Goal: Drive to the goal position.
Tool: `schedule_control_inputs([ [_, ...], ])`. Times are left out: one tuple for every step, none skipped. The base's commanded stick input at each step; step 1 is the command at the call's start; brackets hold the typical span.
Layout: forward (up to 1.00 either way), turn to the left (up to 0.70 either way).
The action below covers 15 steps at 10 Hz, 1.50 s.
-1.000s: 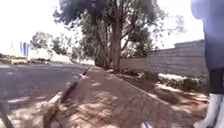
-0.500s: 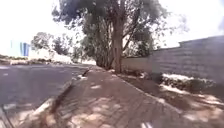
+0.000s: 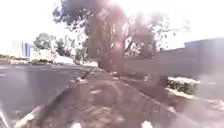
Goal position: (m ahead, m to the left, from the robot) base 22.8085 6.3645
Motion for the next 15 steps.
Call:
schedule_control_inputs([
  [0.7,0.0],
  [0.7,0.0],
  [0.7,0.0],
  [0.7,0.0],
  [0.7,0.0],
  [0.7,0.0],
  [0.7,0.0],
  [0.7,0.0],
  [0.7,0.0],
  [0.7,0.0],
  [0.7,0.0],
  [0.7,0.0],
  [0.7,0.0],
  [0.7,0.0],
  [0.63,0.0],
])
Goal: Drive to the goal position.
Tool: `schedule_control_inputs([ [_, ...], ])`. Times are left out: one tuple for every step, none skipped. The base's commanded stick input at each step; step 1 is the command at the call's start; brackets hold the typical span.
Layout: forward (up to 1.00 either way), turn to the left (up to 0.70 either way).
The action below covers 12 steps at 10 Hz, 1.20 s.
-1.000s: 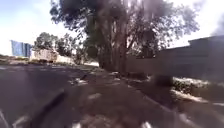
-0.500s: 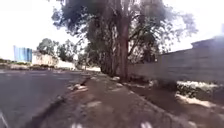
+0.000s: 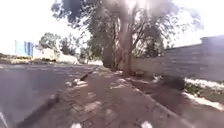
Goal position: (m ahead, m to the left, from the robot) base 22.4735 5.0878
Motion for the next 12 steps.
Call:
schedule_control_inputs([
  [0.32,0.0],
  [0.7,0.0],
  [0.7,0.0],
  [0.7,0.0],
  [0.7,0.0],
  [0.7,0.0],
  [0.7,0.0],
  [0.7,0.0],
  [0.7,0.0],
  [0.7,0.0],
  [0.7,0.0],
  [0.7,0.0],
])
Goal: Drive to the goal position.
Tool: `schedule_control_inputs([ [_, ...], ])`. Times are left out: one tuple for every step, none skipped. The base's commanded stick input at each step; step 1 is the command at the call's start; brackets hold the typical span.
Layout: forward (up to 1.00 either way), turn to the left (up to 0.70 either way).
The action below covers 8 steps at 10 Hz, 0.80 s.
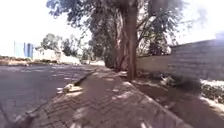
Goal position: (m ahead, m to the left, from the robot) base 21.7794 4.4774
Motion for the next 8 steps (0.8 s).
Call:
schedule_control_inputs([
  [0.7,0.0],
  [0.7,0.0],
  [0.7,0.0],
  [0.7,0.0],
  [0.7,0.0],
  [0.7,0.0],
  [0.7,0.0],
  [0.7,0.0],
])
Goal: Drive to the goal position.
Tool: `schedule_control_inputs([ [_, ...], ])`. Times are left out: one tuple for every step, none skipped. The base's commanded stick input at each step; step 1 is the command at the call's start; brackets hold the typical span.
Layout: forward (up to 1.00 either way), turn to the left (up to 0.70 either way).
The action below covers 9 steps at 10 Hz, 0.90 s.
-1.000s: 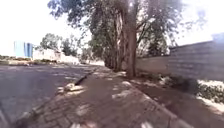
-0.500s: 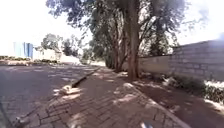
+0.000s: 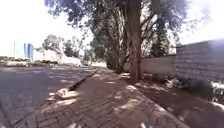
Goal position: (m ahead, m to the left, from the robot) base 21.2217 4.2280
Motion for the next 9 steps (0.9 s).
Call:
schedule_control_inputs([
  [0.7,0.0],
  [0.7,0.0],
  [0.7,0.0],
  [0.7,0.0],
  [0.7,0.0],
  [0.7,0.0],
  [0.7,0.0],
  [0.7,0.0],
  [0.7,0.0],
])
